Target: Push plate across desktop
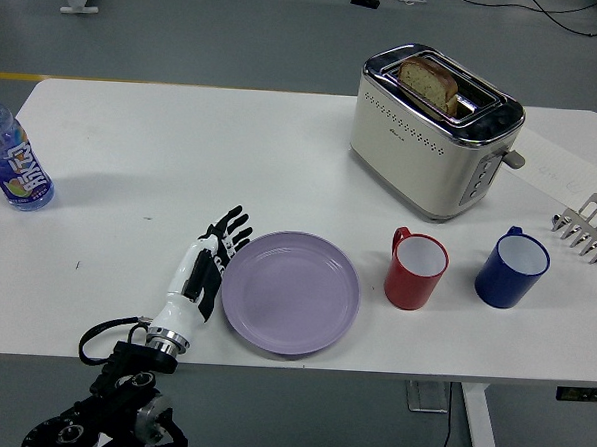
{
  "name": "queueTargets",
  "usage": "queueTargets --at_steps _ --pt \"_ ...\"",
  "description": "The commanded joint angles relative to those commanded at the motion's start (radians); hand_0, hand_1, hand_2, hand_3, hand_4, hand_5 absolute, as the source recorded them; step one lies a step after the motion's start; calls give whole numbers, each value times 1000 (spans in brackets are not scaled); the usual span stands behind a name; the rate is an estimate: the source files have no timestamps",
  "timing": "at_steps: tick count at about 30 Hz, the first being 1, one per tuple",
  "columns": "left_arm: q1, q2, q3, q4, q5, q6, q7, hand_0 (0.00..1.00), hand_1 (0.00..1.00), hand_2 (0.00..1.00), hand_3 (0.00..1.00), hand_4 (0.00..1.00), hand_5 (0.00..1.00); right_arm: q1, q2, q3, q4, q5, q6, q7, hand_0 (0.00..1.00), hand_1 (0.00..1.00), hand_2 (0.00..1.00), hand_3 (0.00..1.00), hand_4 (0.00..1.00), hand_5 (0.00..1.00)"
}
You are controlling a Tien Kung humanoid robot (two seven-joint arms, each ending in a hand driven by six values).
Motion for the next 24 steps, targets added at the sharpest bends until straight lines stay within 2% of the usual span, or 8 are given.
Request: queueTargets --at_steps 7,11,17,19,20,24 --pt "-14 0 13 -7 -2 2 0 867 894 942 924 524 998 6 0 0 -2 0 3 3 552 452 594 585 307 497" --pt "-23 0 -3 -8 0 5 1 865 892 941 923 524 998 10 0 -1 -2 1 3 3 552 452 594 585 308 499" --pt "-29 0 -70 -15 19 13 8 862 889 937 920 519 998 11 1 0 -2 -2 5 3 552 452 594 585 309 500" --pt "-28 0 -107 -21 37 15 26 862 889 937 920 519 998 11 1 0 -2 -1 5 3 552 452 594 585 309 500" --pt "-28 0 -126 -25 47 15 38 822 838 872 826 518 998 11 1 0 -2 0 5 4 552 451 594 585 309 502" --pt "-21 0 -170 -43 53 10 83 822 838 872 826 518 998 12 0 0 -2 -2 5 4 552 451 594 585 309 502"
